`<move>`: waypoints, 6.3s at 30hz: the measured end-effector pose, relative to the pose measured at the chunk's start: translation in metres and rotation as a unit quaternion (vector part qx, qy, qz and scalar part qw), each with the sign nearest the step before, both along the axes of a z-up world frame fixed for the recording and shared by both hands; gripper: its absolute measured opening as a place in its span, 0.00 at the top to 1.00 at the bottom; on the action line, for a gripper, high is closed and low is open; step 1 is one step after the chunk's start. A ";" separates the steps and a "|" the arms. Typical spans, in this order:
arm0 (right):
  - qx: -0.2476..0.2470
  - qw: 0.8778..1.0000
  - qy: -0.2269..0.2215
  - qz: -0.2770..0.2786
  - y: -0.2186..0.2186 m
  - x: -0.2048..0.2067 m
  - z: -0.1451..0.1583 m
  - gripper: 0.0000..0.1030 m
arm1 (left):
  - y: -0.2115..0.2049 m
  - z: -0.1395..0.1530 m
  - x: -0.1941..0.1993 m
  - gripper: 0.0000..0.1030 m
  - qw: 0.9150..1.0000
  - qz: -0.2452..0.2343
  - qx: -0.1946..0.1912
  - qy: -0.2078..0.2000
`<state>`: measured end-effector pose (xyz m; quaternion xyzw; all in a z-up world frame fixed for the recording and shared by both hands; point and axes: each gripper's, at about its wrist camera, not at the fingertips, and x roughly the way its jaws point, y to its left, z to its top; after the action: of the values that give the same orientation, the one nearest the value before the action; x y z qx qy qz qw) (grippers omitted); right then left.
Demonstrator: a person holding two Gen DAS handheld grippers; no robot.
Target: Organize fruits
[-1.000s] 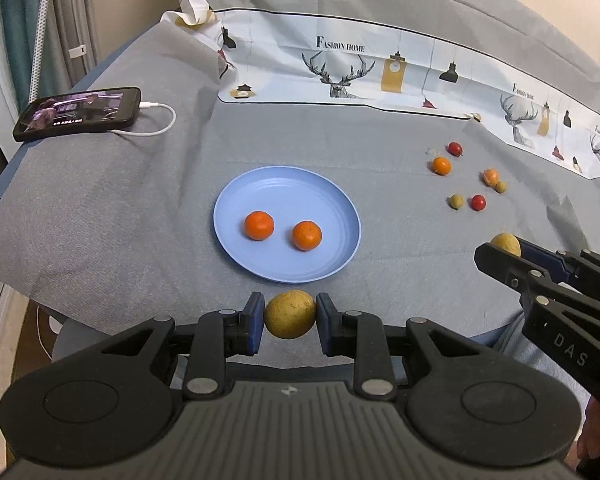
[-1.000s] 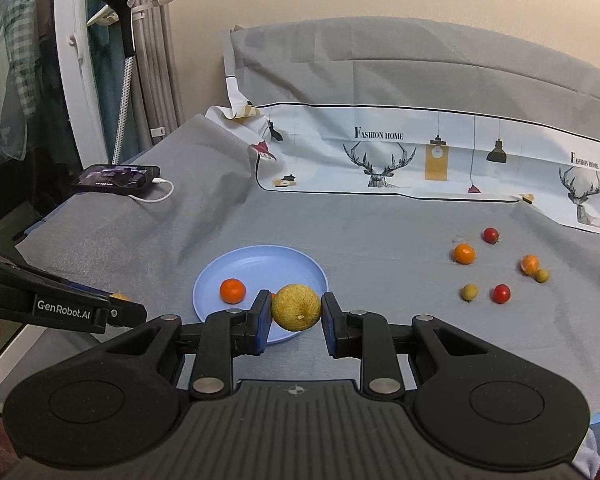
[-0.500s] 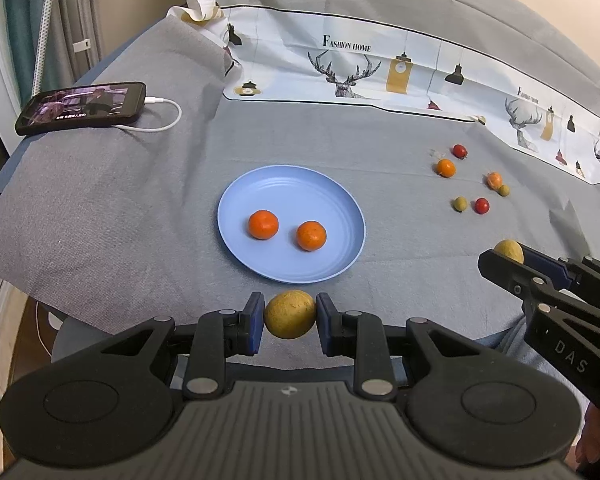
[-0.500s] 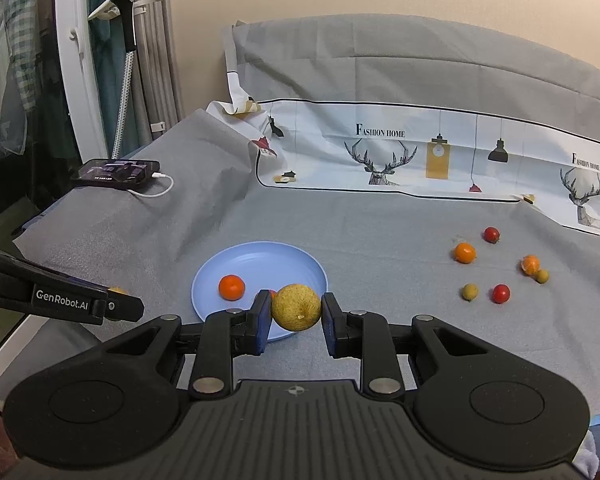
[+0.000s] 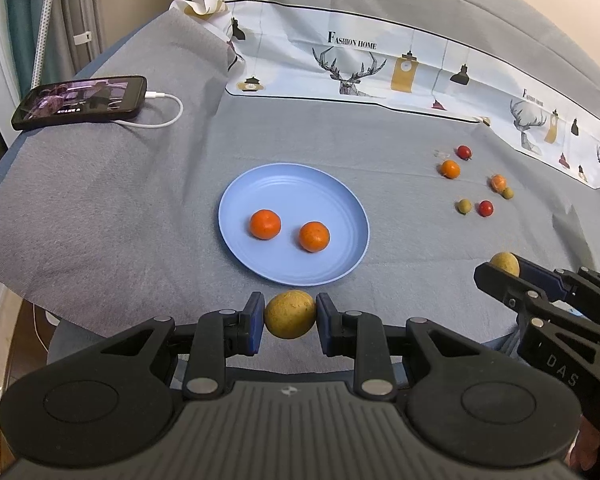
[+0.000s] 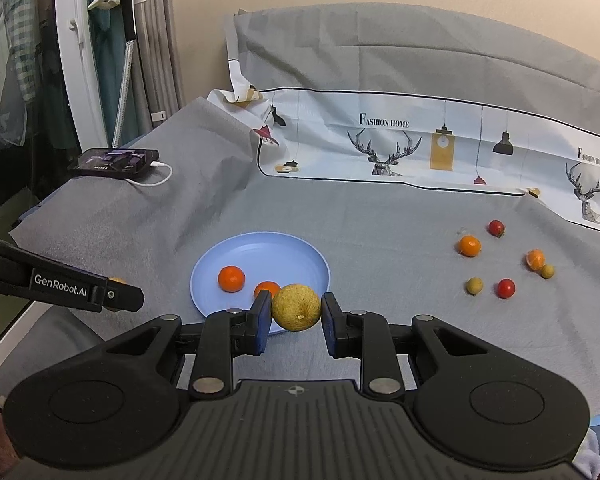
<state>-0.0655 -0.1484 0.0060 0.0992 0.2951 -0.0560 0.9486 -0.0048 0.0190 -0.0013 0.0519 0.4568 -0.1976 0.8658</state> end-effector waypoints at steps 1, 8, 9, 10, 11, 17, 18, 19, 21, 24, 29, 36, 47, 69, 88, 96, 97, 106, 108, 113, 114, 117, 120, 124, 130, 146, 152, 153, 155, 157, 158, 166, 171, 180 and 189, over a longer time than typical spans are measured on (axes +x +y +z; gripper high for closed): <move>0.000 1.000 0.001 0.000 0.001 0.000 -0.001 0.73 | 0.000 0.000 0.001 0.71 1.000 0.001 0.000 0.000; -0.003 1.000 0.010 0.007 0.000 0.011 -0.007 0.73 | -0.003 -0.003 0.017 0.71 1.000 0.009 0.004 0.005; -0.002 1.000 0.012 0.008 0.000 0.014 -0.008 0.73 | -0.005 -0.003 0.021 0.71 1.000 0.010 0.006 0.005; -0.002 1.000 0.013 0.008 -0.001 0.017 -0.009 0.73 | -0.006 -0.003 0.024 0.71 1.000 0.010 0.008 0.005; -0.001 1.000 0.014 0.009 -0.002 0.020 -0.010 0.73 | -0.008 -0.003 0.029 0.71 1.000 0.011 0.012 0.005; 0.003 1.000 0.027 0.012 -0.006 0.049 -0.022 0.73 | -0.018 -0.007 0.060 0.71 0.999 0.015 0.033 0.006; 0.004 0.999 0.029 0.013 -0.006 0.055 -0.024 0.73 | -0.022 -0.008 0.068 0.71 0.999 0.017 0.037 0.004; 0.005 0.999 0.031 0.015 -0.006 0.061 -0.027 0.73 | -0.024 -0.010 0.073 0.71 0.999 0.018 0.039 0.003; 0.004 0.999 0.034 0.021 -0.006 0.073 -0.033 0.73 | -0.029 -0.016 0.088 0.71 0.999 0.020 0.046 0.005; 0.004 0.999 0.042 0.027 -0.006 0.090 -0.042 0.73 | -0.037 -0.028 0.108 0.71 0.998 0.022 0.057 0.014; 0.006 0.998 0.062 0.029 -0.010 0.120 -0.063 0.73 | -0.051 -0.048 0.135 0.71 0.997 0.019 0.072 0.028; 0.011 0.995 0.088 0.039 -0.017 0.150 -0.089 0.73 | -0.068 -0.078 0.164 0.71 0.994 0.011 0.093 0.052; 0.010 0.993 0.092 0.072 -0.019 0.179 -0.102 0.56 | -0.082 -0.087 0.185 0.02 0.993 0.007 0.113 0.032; 0.004 0.998 0.047 0.034 0.004 0.039 -0.016 0.04 | -0.022 -0.009 0.049 0.00 0.994 0.026 0.101 0.015; -0.049 0.998 -0.034 0.020 0.031 -0.041 0.023 0.01 | 0.002 0.035 -0.043 0.00 0.995 0.044 0.072 -0.061; -0.051 0.998 -0.038 0.014 0.032 -0.042 0.025 0.01 | 0.004 0.036 -0.046 0.00 0.993 0.043 0.079 -0.070; -0.051 0.998 -0.038 0.014 0.032 -0.042 0.025 0.01 | 0.004 0.036 -0.046 0.00 0.993 0.042 0.080 -0.070; -0.047 0.998 -0.028 0.016 0.034 -0.036 0.022 0.01 | 0.005 0.027 -0.037 0.00 0.994 0.042 0.087 -0.057; -0.045 0.999 -0.023 0.017 0.034 -0.034 0.020 0.01 | 0.005 0.024 -0.035 0.00 0.994 0.042 0.089 -0.054; -0.039 0.999 -0.014 0.020 0.033 -0.029 0.015 0.01 | 0.004 0.017 -0.030 0.00 0.994 0.040 0.096 -0.046; -0.038 0.999 -0.012 0.021 0.033 -0.028 0.014 0.01 | 0.004 0.017 -0.030 0.00 0.994 0.039 0.097 -0.045; -0.034 0.999 -0.007 0.022 0.032 -0.025 0.011 0.01 | 0.003 0.013 -0.026 0.00 0.993 0.038 0.101 -0.040; -0.030 0.999 -0.001 0.024 0.031 -0.023 0.008 0.01 | 0.002 0.010 -0.023 0.00 0.993 0.038 0.105 -0.035; -0.025 0.999 0.006 0.026 0.028 -0.017 0.004 0.01 | 0.000 0.006 -0.017 0.00 0.993 0.038 0.109 -0.027; -0.018 0.999 0.016 0.028 0.025 -0.010 -0.003 0.01 | -0.005 0.001 -0.009 0.00 0.992 0.037 0.117 -0.019; 0.026 0.999 0.043 -0.001 -0.005 0.009 -0.031 0.01 | -0.037 -0.016 0.017 0.00 0.989 0.023 0.147 0.004; 0.046 0.994 0.059 -0.075 -0.050 0.015 -0.058 0.01 | -0.069 -0.027 0.030 0.00 0.987 -0.001 0.162 0.006; 0.049 0.993 0.063 -0.092 -0.060 0.016 -0.064 0.01 | -0.079 -0.031 0.034 0.00 0.986 -0.009 0.164 0.010; 0.051 0.988 0.068 -0.132 -0.085 0.016 -0.076 0.01 | -0.097 -0.038 0.042 0.00 0.986 -0.021 0.167 0.016; 0.048 0.980 0.078 -0.178 -0.116 0.017 -0.093 0.01 | -0.114 -0.044 0.049 0.00 0.985 -0.030 0.170 0.020; 0.049 0.975 0.081 -0.200 -0.132 0.018 -0.102 0.01 | -0.125 -0.047 0.053 0.00 0.985 -0.037 0.169 0.021; 0.005 0.961 0.097 -0.258 -0.254 0.058 -0.183 0.01 | -0.254 -0.093 0.090 0.00 0.979 -0.151 0.137 -0.012; 0.045 0.968 0.098 -0.226 -0.309 0.084 -0.219 0.01 | -0.341 -0.140 0.115 0.00 0.962 -0.246 0.116 -0.016; 0.013 0.971 0.086 -0.225 -0.331 0.099 -0.235 0.01 | -0.413 -0.187 0.147 0.01 0.932 -0.347 0.096 -0.029; -0.019 0.981 0.065 -0.183 -0.329 0.109 -0.236 0.02 | -0.413 -0.187 0.150 0.31 0.906 -0.415 0.074 -0.035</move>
<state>0.0440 -0.4778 -0.2299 0.1294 0.3322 -0.2408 0.9027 0.1452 -0.3942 -0.1881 0.3074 0.3768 -0.5028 0.7146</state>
